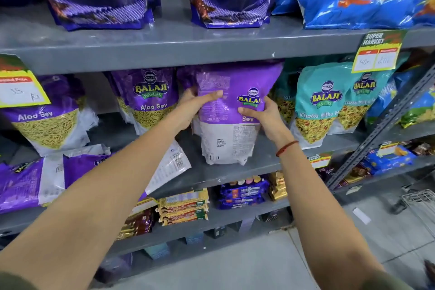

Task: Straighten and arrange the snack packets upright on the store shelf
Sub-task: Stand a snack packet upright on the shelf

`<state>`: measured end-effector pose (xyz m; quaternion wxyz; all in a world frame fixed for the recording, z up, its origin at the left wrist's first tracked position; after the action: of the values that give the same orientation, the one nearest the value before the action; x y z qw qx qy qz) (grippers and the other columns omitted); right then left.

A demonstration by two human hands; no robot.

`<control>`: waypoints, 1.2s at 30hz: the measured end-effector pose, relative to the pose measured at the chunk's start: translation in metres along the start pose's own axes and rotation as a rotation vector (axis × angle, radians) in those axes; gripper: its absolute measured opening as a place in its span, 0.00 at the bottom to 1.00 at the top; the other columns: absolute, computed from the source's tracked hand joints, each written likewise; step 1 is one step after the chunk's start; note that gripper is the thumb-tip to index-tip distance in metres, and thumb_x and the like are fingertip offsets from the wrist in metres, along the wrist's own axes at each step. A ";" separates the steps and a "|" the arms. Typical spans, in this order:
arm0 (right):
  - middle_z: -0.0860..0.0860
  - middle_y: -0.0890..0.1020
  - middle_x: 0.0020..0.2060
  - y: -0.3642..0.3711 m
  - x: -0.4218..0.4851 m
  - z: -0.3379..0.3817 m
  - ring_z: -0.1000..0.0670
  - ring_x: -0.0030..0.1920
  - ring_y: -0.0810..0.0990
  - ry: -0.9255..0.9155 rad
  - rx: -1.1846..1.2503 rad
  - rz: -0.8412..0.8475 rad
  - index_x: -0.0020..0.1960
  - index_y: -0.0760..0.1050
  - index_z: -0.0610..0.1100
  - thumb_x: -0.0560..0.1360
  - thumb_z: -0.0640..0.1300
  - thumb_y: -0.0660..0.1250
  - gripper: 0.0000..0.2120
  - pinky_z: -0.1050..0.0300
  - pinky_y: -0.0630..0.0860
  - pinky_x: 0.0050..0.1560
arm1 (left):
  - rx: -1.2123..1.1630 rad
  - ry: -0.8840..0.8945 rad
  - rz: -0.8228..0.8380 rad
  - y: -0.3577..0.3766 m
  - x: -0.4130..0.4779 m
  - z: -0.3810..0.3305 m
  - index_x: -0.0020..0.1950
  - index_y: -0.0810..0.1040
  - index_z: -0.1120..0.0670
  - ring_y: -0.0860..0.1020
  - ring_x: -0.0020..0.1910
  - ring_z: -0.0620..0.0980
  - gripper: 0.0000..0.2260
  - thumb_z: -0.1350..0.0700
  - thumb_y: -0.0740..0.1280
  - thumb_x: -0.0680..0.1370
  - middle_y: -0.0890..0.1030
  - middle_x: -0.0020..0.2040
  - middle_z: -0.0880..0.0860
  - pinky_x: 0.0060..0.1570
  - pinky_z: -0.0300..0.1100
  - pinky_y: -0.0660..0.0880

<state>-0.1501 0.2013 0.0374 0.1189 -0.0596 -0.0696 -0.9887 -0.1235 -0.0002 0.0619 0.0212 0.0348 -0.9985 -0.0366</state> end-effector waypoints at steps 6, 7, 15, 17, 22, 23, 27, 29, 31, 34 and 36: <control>0.54 0.87 0.39 -0.005 0.038 0.015 0.54 0.42 0.85 -0.061 -0.105 0.030 0.47 0.78 0.43 0.62 0.30 0.77 0.18 0.62 0.80 0.41 | 0.100 0.103 -0.109 -0.018 0.018 -0.013 0.44 0.82 0.51 0.84 0.42 0.41 0.10 0.55 0.78 0.66 0.85 0.42 0.44 0.48 0.38 0.78; 0.54 0.87 0.39 -0.007 0.043 0.017 0.54 0.42 0.85 -0.080 -0.096 0.016 0.47 0.78 0.43 0.62 0.30 0.77 0.17 0.61 0.80 0.42 | 0.082 0.118 -0.140 -0.020 0.020 -0.013 0.42 0.82 0.50 0.83 0.40 0.40 0.08 0.56 0.77 0.67 0.85 0.39 0.42 0.47 0.38 0.78; 0.50 0.85 0.45 -0.007 0.048 -0.023 0.52 0.45 0.84 0.031 -0.135 0.095 0.51 0.78 0.43 0.64 0.31 0.76 0.18 0.57 0.80 0.49 | 0.066 0.248 -0.425 -0.030 -0.004 0.008 0.54 0.77 0.57 0.80 0.48 0.48 0.17 0.51 0.74 0.70 0.83 0.51 0.54 0.51 0.37 0.77; 0.51 0.85 0.44 -0.006 0.042 -0.035 0.54 0.44 0.84 0.044 -0.147 0.075 0.51 0.78 0.43 0.65 0.31 0.76 0.17 0.59 0.80 0.50 | 0.177 0.288 -0.608 -0.026 -0.029 0.030 0.56 0.74 0.59 0.77 0.46 0.51 0.17 0.51 0.71 0.73 0.79 0.51 0.57 0.48 0.42 0.76; 0.50 0.86 0.41 -0.008 0.026 -0.037 0.55 0.43 0.84 -0.007 -0.256 -0.111 0.42 0.80 0.48 0.62 0.44 0.81 0.13 0.55 0.80 0.47 | 0.471 0.227 -0.523 0.025 -0.069 0.092 0.60 0.71 0.61 0.77 0.51 0.60 0.14 0.61 0.66 0.75 0.73 0.53 0.58 0.53 0.58 0.75; 0.51 0.85 0.39 -0.008 0.019 -0.036 0.58 0.39 0.83 -0.028 -0.312 -0.182 0.41 0.80 0.48 0.60 0.48 0.81 0.14 0.56 0.79 0.44 | 0.492 0.180 -0.452 0.037 -0.071 0.101 0.64 0.69 0.60 0.77 0.55 0.59 0.18 0.60 0.67 0.75 0.72 0.57 0.58 0.56 0.57 0.75; 0.51 0.84 0.34 0.008 -0.030 -0.027 0.53 0.36 0.83 -0.124 -0.591 -0.486 0.40 0.78 0.48 0.62 0.61 0.76 0.19 0.55 0.76 0.38 | 0.553 0.128 -0.287 0.072 -0.074 0.118 0.74 0.58 0.60 0.64 0.73 0.57 0.37 0.55 0.72 0.71 0.62 0.73 0.61 0.68 0.50 0.68; 0.49 0.86 0.39 0.025 -0.052 -0.020 0.45 0.42 0.84 -0.177 -0.723 -0.526 0.47 0.78 0.47 0.63 0.67 0.71 0.25 0.54 0.77 0.41 | 0.602 0.100 -0.276 0.075 -0.068 0.121 0.76 0.53 0.61 0.58 0.76 0.57 0.40 0.56 0.72 0.71 0.59 0.76 0.61 0.73 0.46 0.60; 0.51 0.86 0.40 0.039 -0.066 -0.015 0.47 0.42 0.84 -0.223 -0.734 -0.461 0.51 0.78 0.49 0.63 0.73 0.65 0.30 0.52 0.78 0.43 | 0.581 0.076 -0.299 0.068 -0.059 0.122 0.76 0.54 0.60 0.62 0.74 0.58 0.35 0.56 0.68 0.73 0.62 0.75 0.61 0.73 0.48 0.62; 0.53 0.86 0.40 0.039 -0.073 -0.013 0.52 0.43 0.84 -0.273 -0.626 -0.389 0.50 0.78 0.49 0.65 0.74 0.60 0.31 0.51 0.79 0.45 | 0.460 0.021 -0.304 0.041 -0.041 0.116 0.68 0.70 0.57 0.75 0.63 0.55 0.29 0.53 0.72 0.69 0.77 0.63 0.57 0.56 0.36 0.72; 0.52 0.85 0.43 0.024 -0.064 -0.017 0.55 0.46 0.83 -0.267 -0.498 -0.388 0.51 0.78 0.47 0.67 0.70 0.64 0.28 0.49 0.79 0.49 | 0.512 -0.007 -0.188 0.023 -0.027 0.110 0.59 0.77 0.55 0.81 0.54 0.51 0.26 0.51 0.78 0.65 0.82 0.52 0.53 0.39 0.28 0.69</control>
<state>-0.0847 0.1904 0.0149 -0.0998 -0.2014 0.1488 -0.9630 -0.1030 0.0328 -0.0469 0.0047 0.1312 -0.9677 0.2151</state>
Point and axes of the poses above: each hand's wrist, its own x-axis towards the middle knuckle, its own y-axis out of the palm, z = x × y, the point moved 6 cm from there along x, towards the middle knuckle
